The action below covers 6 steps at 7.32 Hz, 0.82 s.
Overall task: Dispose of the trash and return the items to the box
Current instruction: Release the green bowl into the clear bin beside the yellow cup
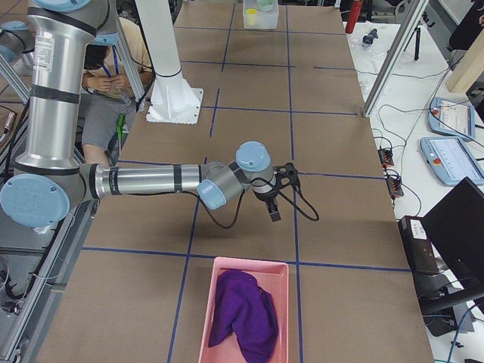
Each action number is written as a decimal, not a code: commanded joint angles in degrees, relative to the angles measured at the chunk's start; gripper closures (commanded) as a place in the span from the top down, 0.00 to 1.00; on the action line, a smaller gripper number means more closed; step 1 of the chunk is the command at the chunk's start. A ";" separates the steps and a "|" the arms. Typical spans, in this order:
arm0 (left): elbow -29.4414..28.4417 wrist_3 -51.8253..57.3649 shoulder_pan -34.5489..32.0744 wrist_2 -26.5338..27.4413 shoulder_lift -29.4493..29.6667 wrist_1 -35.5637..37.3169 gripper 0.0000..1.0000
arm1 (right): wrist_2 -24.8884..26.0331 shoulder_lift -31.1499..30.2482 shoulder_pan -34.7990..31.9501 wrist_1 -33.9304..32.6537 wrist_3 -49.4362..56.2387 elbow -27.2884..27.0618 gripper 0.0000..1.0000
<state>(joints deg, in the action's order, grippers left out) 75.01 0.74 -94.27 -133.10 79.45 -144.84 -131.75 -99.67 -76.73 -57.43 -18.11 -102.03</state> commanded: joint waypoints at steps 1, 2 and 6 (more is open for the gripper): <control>-0.12 -1.09 3.72 0.48 0.00 -0.53 0.00 | 0.61 0.00 0.00 -0.05 0.00 0.08 1.00; -0.12 -1.18 4.35 0.56 0.00 -0.53 0.00 | 1.05 0.00 0.00 0.03 0.00 0.17 1.00; 0.49 -1.09 5.93 0.83 0.09 -3.43 1.00 | 1.23 -0.09 0.09 -0.05 0.00 0.34 1.00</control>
<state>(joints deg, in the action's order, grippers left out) 75.11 -0.35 -88.78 -132.34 79.47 -147.95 -130.62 -99.72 -76.66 -57.41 -18.07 -101.81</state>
